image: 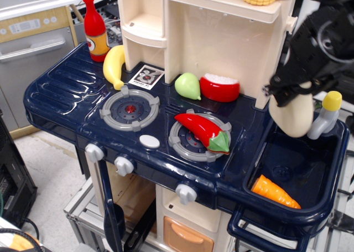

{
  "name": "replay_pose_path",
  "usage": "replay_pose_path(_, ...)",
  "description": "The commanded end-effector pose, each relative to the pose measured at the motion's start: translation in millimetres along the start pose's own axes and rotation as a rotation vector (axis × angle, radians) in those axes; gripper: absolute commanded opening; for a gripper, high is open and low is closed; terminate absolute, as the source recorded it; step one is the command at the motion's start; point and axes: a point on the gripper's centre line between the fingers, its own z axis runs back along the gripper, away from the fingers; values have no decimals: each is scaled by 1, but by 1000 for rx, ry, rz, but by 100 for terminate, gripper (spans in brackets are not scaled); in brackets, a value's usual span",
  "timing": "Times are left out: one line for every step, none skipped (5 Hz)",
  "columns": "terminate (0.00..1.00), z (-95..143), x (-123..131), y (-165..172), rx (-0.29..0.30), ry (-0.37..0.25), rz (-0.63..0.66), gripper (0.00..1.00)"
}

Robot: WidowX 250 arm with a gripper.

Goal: Put detergent in sink

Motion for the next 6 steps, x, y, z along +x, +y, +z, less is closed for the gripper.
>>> replay_pose_path(0, 11, -9, -8, -46, -40, 31, 0)
replay_pose_path(0, 13, -19, -4, -41, -56, -6, 0)
replay_pose_path(0, 13, -20, -2, -44, -87, -15, 100)
replay_pose_path(0, 13, -20, -2, -44, -87, -15, 100)
replay_pose_path(0, 13, -20, -2, -44, -87, -15, 100)
replay_pose_path(100, 13, -20, -2, -44, -87, -15, 100)
